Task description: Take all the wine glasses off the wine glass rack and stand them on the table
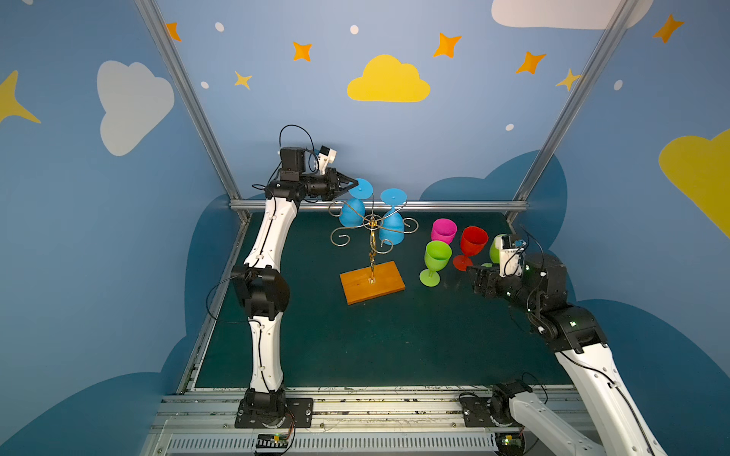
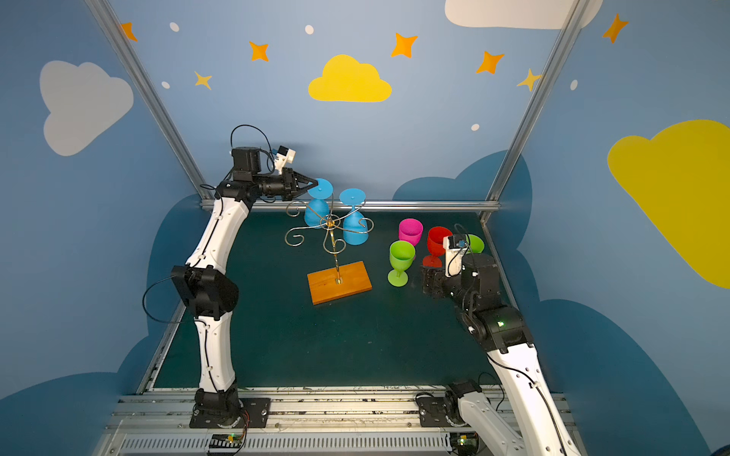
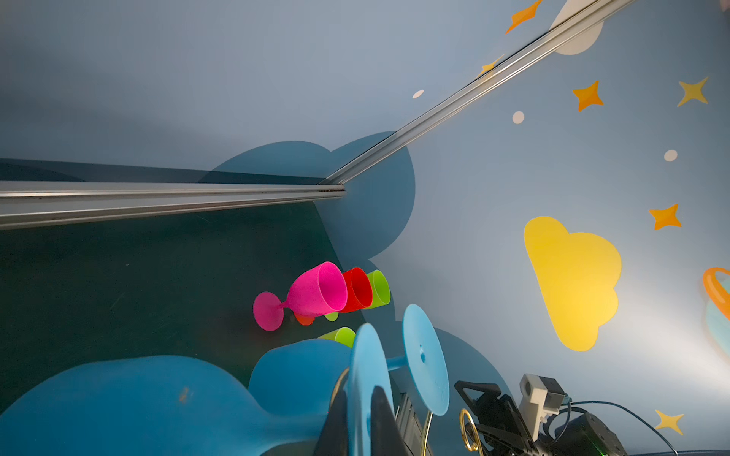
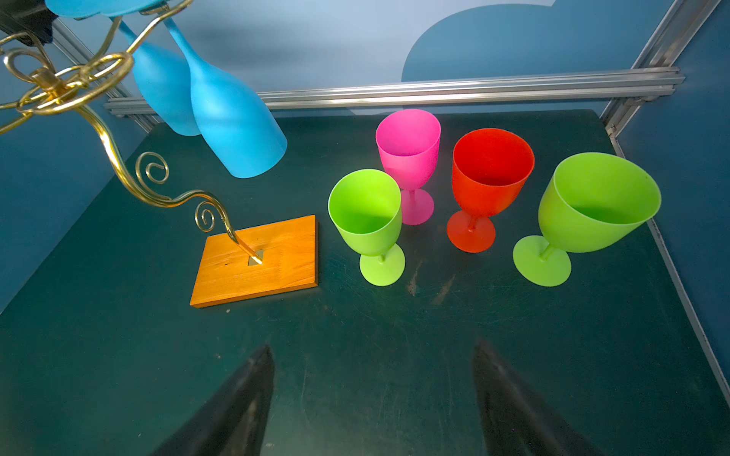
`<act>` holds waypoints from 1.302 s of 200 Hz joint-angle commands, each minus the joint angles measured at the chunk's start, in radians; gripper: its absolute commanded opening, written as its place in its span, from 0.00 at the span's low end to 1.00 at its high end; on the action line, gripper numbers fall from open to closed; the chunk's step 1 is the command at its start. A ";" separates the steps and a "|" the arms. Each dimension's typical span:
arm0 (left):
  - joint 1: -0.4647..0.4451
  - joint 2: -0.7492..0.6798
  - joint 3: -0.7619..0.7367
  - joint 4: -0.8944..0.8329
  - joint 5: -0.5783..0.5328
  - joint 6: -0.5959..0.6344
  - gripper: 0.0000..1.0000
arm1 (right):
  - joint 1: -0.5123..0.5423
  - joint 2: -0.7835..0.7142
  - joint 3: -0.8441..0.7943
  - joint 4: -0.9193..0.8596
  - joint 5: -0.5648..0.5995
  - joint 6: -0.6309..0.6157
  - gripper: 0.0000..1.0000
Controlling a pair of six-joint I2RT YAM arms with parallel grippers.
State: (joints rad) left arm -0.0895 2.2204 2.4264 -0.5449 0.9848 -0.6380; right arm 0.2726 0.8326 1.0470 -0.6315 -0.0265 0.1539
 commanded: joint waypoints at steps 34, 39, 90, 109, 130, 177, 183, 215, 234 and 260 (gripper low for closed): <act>0.013 0.005 0.020 0.052 0.053 -0.066 0.03 | -0.002 -0.004 -0.007 0.021 0.003 0.012 0.78; 0.013 0.006 0.019 0.059 0.057 -0.076 0.03 | -0.001 -0.004 -0.008 0.021 0.002 0.013 0.78; 0.019 -0.003 -0.007 0.212 0.107 -0.217 0.03 | -0.002 -0.020 -0.008 0.014 0.005 0.016 0.78; 0.018 -0.005 -0.017 0.247 0.099 -0.242 0.03 | -0.002 -0.026 -0.007 0.010 0.005 0.018 0.78; 0.014 0.001 -0.018 0.260 0.090 -0.253 0.03 | -0.002 -0.032 -0.005 0.005 0.009 0.016 0.78; -0.012 0.021 -0.016 0.308 0.071 -0.283 0.03 | -0.001 -0.046 0.003 -0.011 0.020 0.010 0.78; -0.013 0.022 -0.013 0.311 0.071 -0.286 0.03 | -0.002 -0.049 0.004 -0.013 0.022 0.010 0.78; -0.024 0.020 -0.011 0.310 0.079 -0.286 0.03 | -0.003 -0.055 -0.001 -0.019 0.028 0.007 0.78; -0.029 0.010 -0.012 0.291 0.089 -0.271 0.03 | -0.002 -0.055 -0.006 -0.016 0.027 0.007 0.78; -0.032 -0.020 -0.021 0.236 0.104 -0.225 0.03 | -0.003 -0.055 -0.009 -0.010 0.027 0.009 0.78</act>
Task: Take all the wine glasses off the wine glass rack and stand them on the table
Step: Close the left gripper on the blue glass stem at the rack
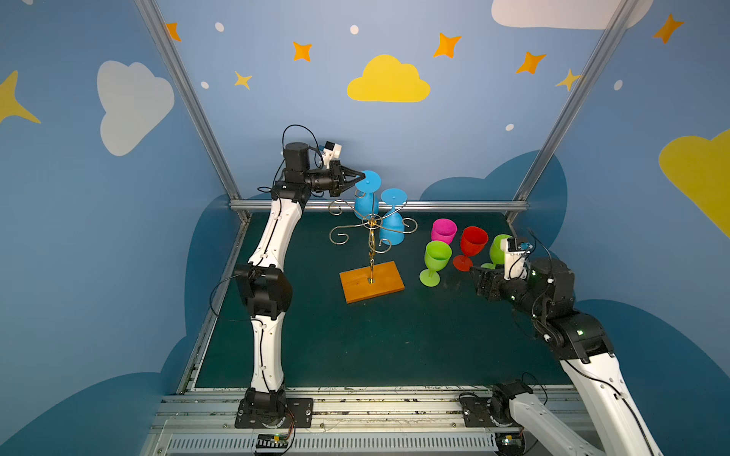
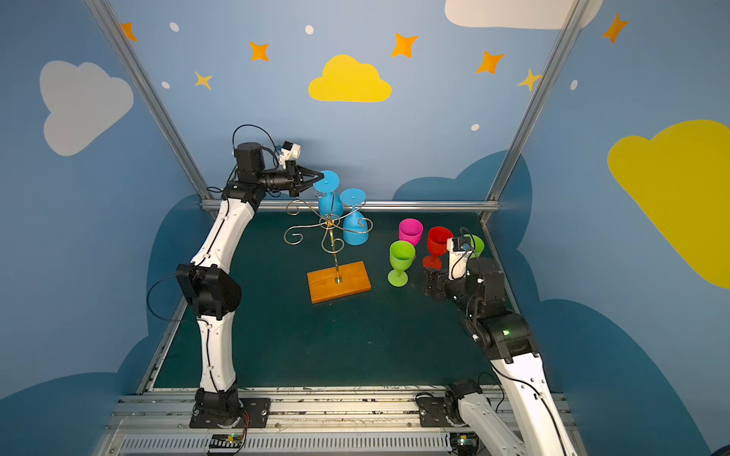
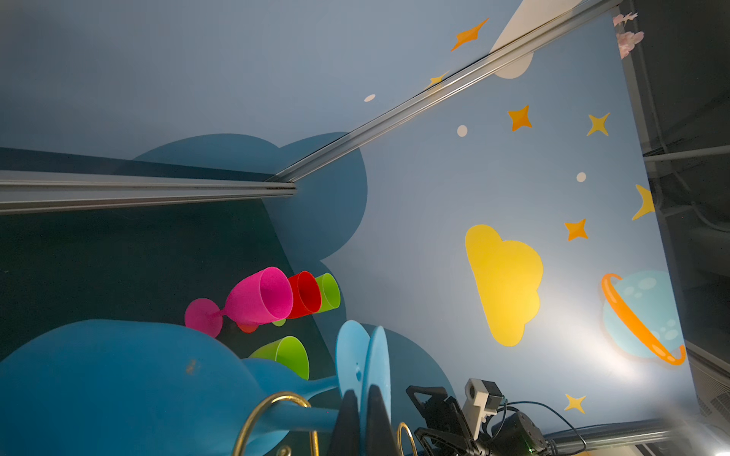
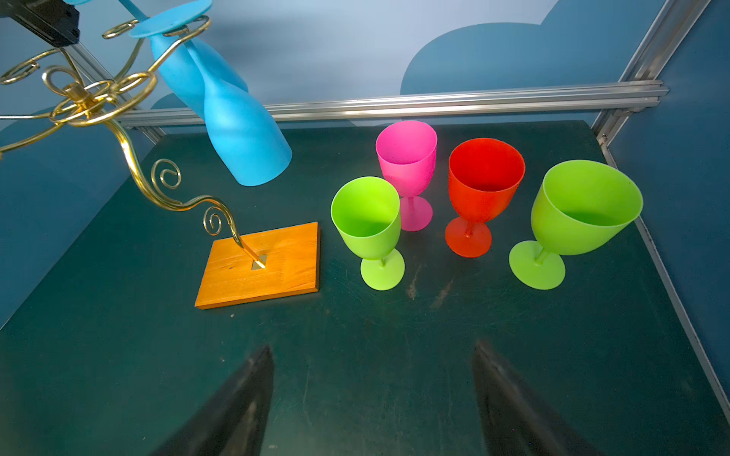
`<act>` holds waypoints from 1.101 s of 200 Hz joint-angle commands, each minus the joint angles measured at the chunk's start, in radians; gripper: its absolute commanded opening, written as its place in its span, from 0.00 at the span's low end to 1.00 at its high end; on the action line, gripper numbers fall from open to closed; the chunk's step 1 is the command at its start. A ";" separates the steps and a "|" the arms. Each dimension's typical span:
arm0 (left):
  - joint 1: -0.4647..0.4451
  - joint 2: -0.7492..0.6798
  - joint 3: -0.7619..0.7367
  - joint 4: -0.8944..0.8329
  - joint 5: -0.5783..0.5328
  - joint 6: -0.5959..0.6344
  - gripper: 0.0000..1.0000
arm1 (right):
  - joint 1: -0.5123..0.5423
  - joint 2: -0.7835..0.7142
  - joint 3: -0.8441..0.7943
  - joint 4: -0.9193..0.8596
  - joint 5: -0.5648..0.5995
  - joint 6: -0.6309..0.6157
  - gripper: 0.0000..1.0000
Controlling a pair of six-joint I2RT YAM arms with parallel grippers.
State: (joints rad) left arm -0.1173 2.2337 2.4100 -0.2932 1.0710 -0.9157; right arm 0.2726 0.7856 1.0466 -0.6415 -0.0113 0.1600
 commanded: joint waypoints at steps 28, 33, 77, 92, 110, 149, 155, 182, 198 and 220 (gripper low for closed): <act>-0.004 -0.070 -0.038 -0.053 0.017 0.099 0.03 | -0.003 -0.005 -0.013 0.004 0.009 0.004 0.78; -0.004 -0.074 -0.042 -0.057 0.017 0.106 0.03 | -0.003 -0.003 -0.013 0.005 0.007 0.003 0.78; -0.001 -0.092 -0.052 -0.095 0.032 0.140 0.03 | -0.003 -0.008 -0.014 0.002 0.010 0.002 0.78; 0.003 -0.097 -0.052 -0.101 0.038 0.145 0.03 | -0.003 -0.009 -0.016 -0.001 0.011 0.000 0.78; 0.005 -0.104 -0.052 -0.111 0.040 0.154 0.03 | -0.003 -0.012 -0.017 -0.001 0.013 0.001 0.78; 0.012 -0.125 -0.056 -0.160 0.041 0.197 0.03 | -0.003 -0.012 -0.019 -0.003 0.015 0.001 0.78; 0.012 -0.127 -0.058 -0.166 0.042 0.202 0.03 | -0.003 -0.012 -0.019 -0.002 0.013 0.001 0.78; 0.016 -0.142 -0.077 -0.173 0.044 0.215 0.03 | -0.003 -0.010 -0.017 0.002 0.011 0.002 0.78; 0.020 -0.150 -0.095 -0.168 0.044 0.214 0.03 | -0.003 -0.009 -0.018 0.001 0.010 0.002 0.78; 0.025 -0.156 -0.112 -0.167 0.045 0.217 0.03 | -0.003 -0.009 -0.017 0.000 0.010 0.003 0.78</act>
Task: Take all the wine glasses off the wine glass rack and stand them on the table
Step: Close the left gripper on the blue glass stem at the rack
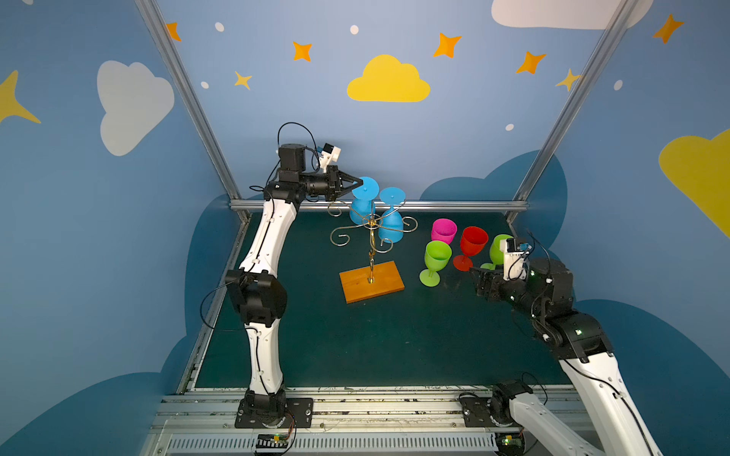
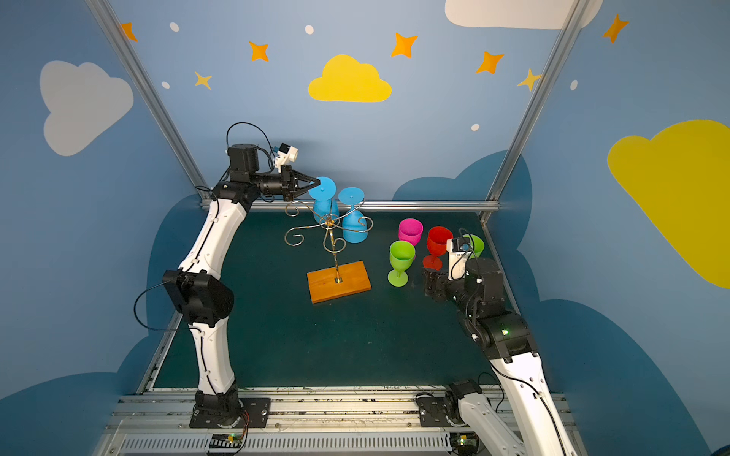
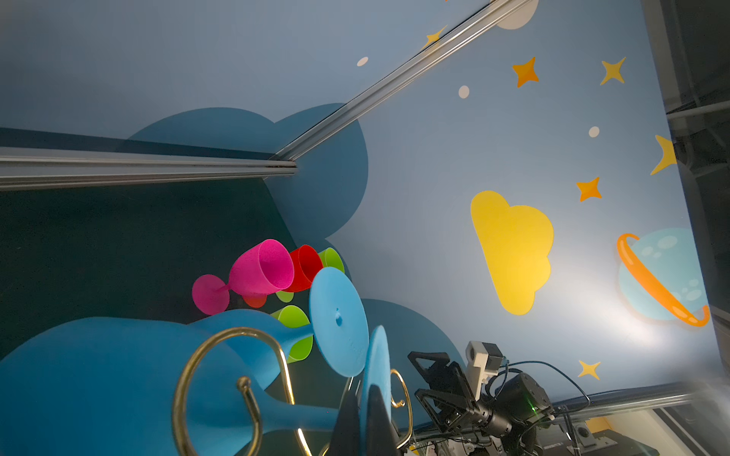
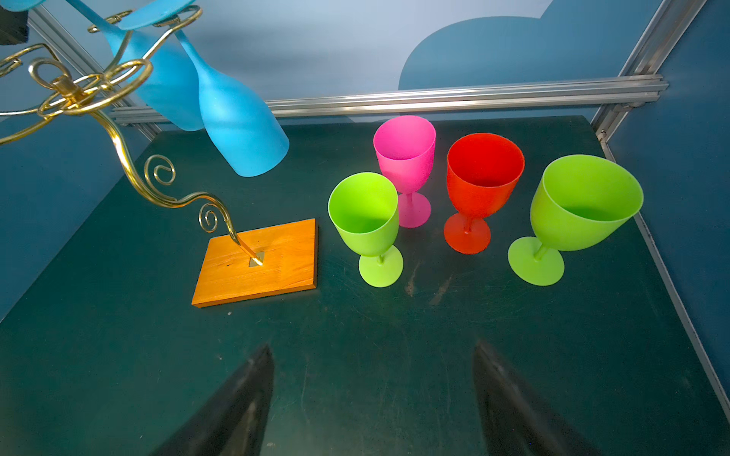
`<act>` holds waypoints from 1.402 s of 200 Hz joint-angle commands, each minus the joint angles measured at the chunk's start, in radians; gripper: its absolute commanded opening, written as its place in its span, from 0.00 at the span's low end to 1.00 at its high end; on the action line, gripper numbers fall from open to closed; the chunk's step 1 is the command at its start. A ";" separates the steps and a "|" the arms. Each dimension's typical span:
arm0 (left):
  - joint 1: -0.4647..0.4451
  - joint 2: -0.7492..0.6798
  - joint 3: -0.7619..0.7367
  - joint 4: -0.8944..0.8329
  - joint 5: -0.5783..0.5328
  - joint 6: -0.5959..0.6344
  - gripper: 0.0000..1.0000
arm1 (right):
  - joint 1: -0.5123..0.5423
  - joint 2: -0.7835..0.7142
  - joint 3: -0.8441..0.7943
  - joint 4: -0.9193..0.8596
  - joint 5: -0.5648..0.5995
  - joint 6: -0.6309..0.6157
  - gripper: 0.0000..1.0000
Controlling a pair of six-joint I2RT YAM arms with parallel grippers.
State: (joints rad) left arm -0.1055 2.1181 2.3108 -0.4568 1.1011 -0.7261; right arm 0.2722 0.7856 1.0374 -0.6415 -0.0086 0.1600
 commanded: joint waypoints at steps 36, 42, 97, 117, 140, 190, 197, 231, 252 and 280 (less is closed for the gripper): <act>0.023 -0.040 -0.022 -0.016 0.016 0.037 0.03 | -0.002 -0.009 -0.006 0.000 0.006 0.001 0.78; 0.024 -0.040 -0.024 -0.016 0.015 0.037 0.03 | -0.002 -0.008 -0.005 0.000 0.006 0.002 0.78; 0.038 -0.046 -0.026 -0.010 0.002 0.031 0.03 | -0.003 -0.004 -0.004 0.001 0.009 -0.001 0.78; 0.044 -0.046 -0.025 -0.010 0.000 0.030 0.03 | -0.003 -0.003 -0.004 0.000 0.009 -0.001 0.78; 0.050 -0.047 -0.026 -0.020 -0.004 0.032 0.03 | -0.002 -0.006 -0.005 0.000 0.009 -0.001 0.78; 0.055 -0.054 -0.025 -0.029 -0.016 0.031 0.03 | -0.002 -0.014 -0.010 -0.003 0.013 -0.001 0.78; 0.055 -0.056 -0.025 -0.027 -0.017 0.031 0.03 | -0.003 -0.014 -0.010 -0.004 0.014 0.000 0.78; 0.059 -0.069 -0.026 -0.028 -0.019 0.031 0.03 | -0.003 -0.018 -0.011 -0.005 0.016 -0.001 0.78; 0.064 -0.073 -0.026 -0.035 -0.020 0.033 0.03 | -0.003 -0.020 -0.012 -0.006 0.016 0.000 0.78; 0.067 -0.076 -0.029 -0.055 -0.026 0.047 0.03 | -0.003 -0.026 -0.016 -0.007 0.018 -0.001 0.78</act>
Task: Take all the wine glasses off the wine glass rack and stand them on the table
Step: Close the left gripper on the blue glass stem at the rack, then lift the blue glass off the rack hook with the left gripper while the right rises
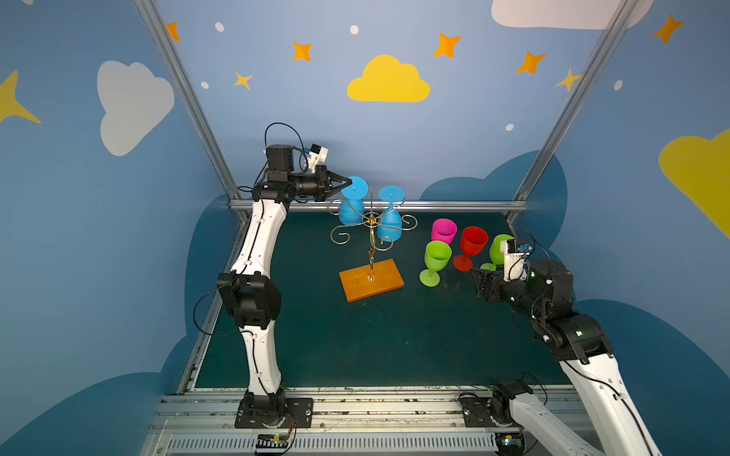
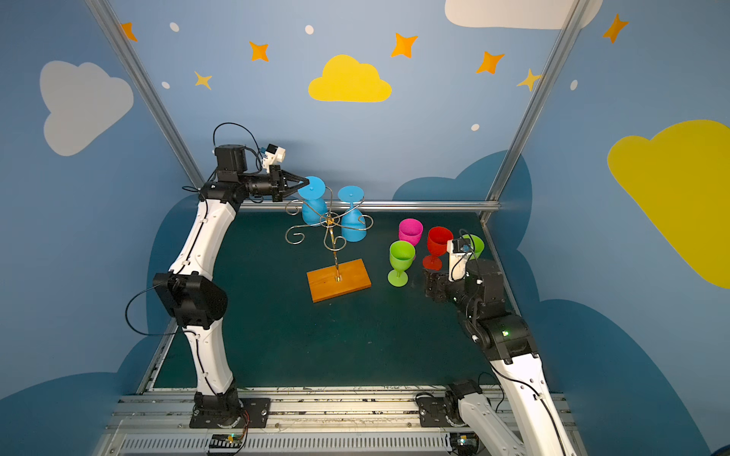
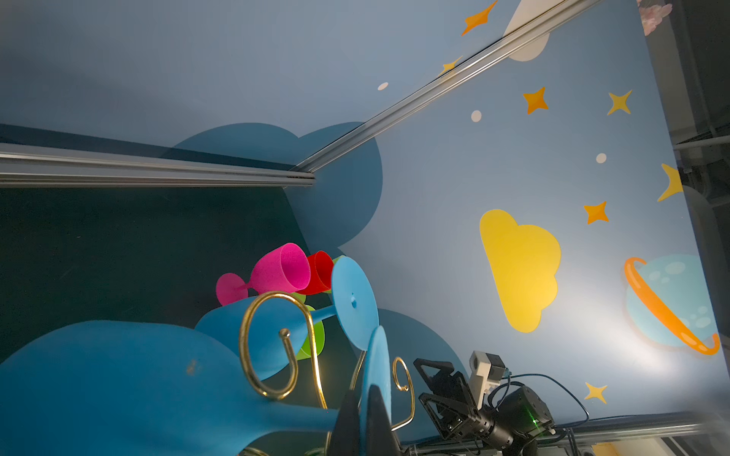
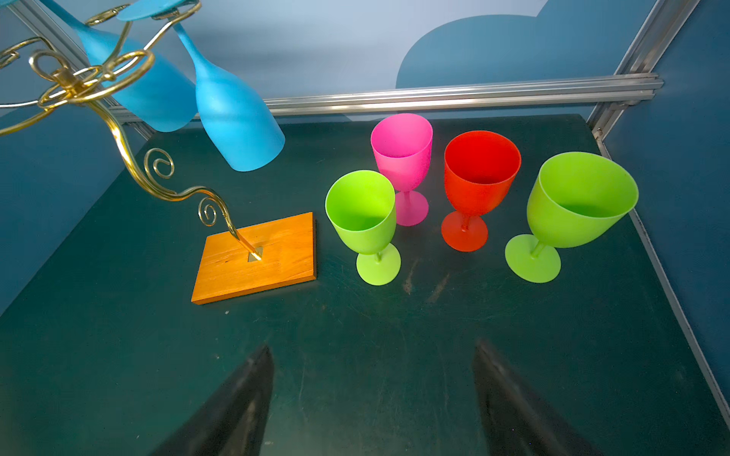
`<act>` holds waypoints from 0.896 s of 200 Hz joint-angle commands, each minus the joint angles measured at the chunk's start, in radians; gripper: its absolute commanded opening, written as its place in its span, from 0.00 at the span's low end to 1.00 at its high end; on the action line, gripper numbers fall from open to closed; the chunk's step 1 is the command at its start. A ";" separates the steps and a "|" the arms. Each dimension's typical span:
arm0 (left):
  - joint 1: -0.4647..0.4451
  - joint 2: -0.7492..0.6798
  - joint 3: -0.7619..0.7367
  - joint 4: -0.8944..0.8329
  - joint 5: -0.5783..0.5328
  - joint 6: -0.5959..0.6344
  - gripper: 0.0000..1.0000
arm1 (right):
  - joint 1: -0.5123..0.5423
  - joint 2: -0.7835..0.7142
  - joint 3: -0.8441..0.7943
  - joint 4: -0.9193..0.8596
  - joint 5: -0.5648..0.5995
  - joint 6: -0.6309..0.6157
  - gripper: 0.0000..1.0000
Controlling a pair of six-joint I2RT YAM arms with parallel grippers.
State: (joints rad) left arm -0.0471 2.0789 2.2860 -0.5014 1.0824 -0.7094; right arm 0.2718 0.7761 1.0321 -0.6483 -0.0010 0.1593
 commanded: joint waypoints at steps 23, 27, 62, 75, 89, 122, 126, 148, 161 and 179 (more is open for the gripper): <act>0.013 -0.041 -0.008 -0.016 -0.012 0.032 0.03 | -0.002 -0.022 -0.012 -0.001 0.011 0.000 0.78; 0.015 -0.042 -0.010 -0.016 -0.012 0.033 0.03 | -0.003 -0.022 -0.012 -0.002 0.011 0.000 0.78; 0.030 -0.052 -0.032 -0.014 -0.034 0.039 0.03 | -0.002 -0.030 -0.015 -0.007 0.013 -0.001 0.78; 0.037 -0.058 -0.049 0.001 -0.045 0.034 0.03 | -0.003 -0.036 -0.017 -0.009 0.015 -0.001 0.78; 0.048 -0.064 -0.062 0.018 -0.058 0.024 0.03 | -0.002 -0.040 -0.017 -0.011 0.015 -0.001 0.78; 0.086 -0.078 -0.088 0.092 -0.076 -0.027 0.03 | -0.002 -0.047 -0.014 -0.016 0.019 -0.006 0.78; 0.094 -0.080 -0.089 0.100 -0.077 -0.034 0.03 | -0.002 -0.048 -0.014 -0.017 0.020 -0.005 0.78; 0.134 -0.104 -0.119 0.213 -0.069 -0.108 0.03 | -0.002 -0.051 -0.006 -0.015 0.017 -0.006 0.78; 0.163 -0.124 -0.168 0.342 -0.054 -0.204 0.03 | -0.002 -0.049 0.001 -0.011 0.015 -0.010 0.78; 0.211 -0.156 -0.240 0.562 -0.039 -0.369 0.03 | -0.003 -0.049 0.006 0.012 -0.006 -0.019 0.78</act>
State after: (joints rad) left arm 0.1101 1.9938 2.1029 -0.2619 1.0161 -0.8658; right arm 0.2718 0.7357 1.0222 -0.6559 0.0067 0.1532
